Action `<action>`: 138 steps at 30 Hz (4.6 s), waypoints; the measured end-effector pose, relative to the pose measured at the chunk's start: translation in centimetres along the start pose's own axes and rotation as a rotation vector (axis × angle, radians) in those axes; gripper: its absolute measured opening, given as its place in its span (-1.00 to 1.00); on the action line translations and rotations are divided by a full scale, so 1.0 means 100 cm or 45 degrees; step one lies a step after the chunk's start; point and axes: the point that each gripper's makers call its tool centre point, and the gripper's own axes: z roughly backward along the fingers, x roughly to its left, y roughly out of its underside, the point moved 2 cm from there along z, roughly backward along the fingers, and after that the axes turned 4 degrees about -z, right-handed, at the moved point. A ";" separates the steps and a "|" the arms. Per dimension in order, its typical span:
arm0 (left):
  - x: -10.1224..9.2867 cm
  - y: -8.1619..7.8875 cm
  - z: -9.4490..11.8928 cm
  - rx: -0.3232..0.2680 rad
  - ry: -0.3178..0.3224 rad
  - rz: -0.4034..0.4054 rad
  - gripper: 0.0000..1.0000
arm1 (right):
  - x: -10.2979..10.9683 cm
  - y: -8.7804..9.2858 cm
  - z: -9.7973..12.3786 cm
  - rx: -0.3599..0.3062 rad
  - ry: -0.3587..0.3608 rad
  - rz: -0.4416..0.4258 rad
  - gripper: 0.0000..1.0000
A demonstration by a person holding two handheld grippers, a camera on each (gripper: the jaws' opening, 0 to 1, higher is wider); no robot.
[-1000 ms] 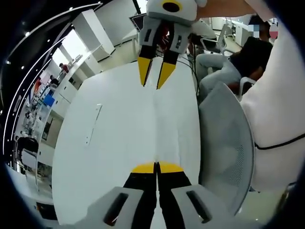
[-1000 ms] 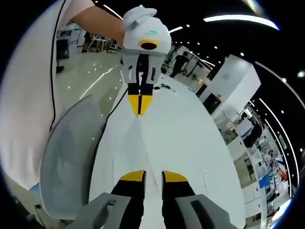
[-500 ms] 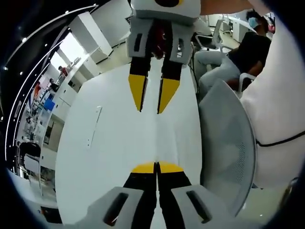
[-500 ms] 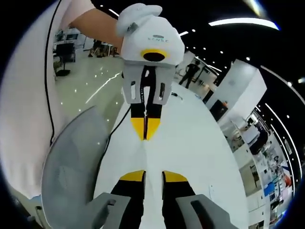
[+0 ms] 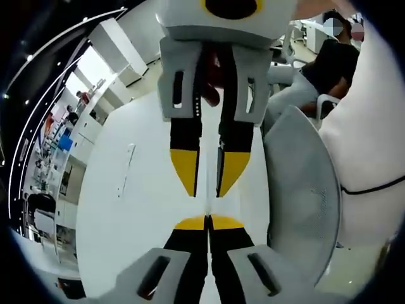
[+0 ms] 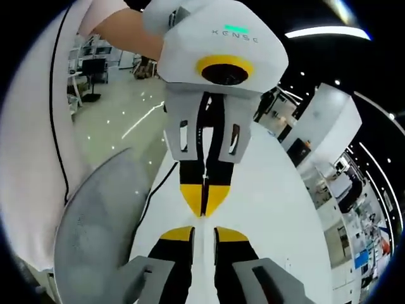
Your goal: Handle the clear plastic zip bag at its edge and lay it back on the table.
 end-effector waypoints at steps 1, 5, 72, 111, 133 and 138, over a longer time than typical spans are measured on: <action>0.000 0.000 0.000 0.000 0.001 -0.001 -1.00 | 0.000 0.000 0.000 0.000 -0.002 0.003 -0.84; -0.001 -0.002 -0.001 -0.001 0.003 -0.009 -1.00 | 0.000 -0.002 -0.001 -0.004 -0.001 0.004 -0.87; -0.003 -0.004 -0.003 0.000 0.018 -0.025 -1.00 | 0.004 0.002 -0.015 0.087 -0.026 0.055 -1.00; -0.008 0.000 -0.004 -0.006 0.027 -0.026 -1.00 | 0.008 0.012 -0.012 0.151 -0.036 0.042 -1.00; -0.009 0.011 -0.003 -0.007 0.020 0.015 -1.00 | 0.008 0.026 -0.005 0.182 -0.025 0.008 -1.00; -0.007 0.012 -0.005 -0.013 0.021 0.017 -1.00 | 0.007 0.027 -0.004 0.186 -0.020 0.001 -1.00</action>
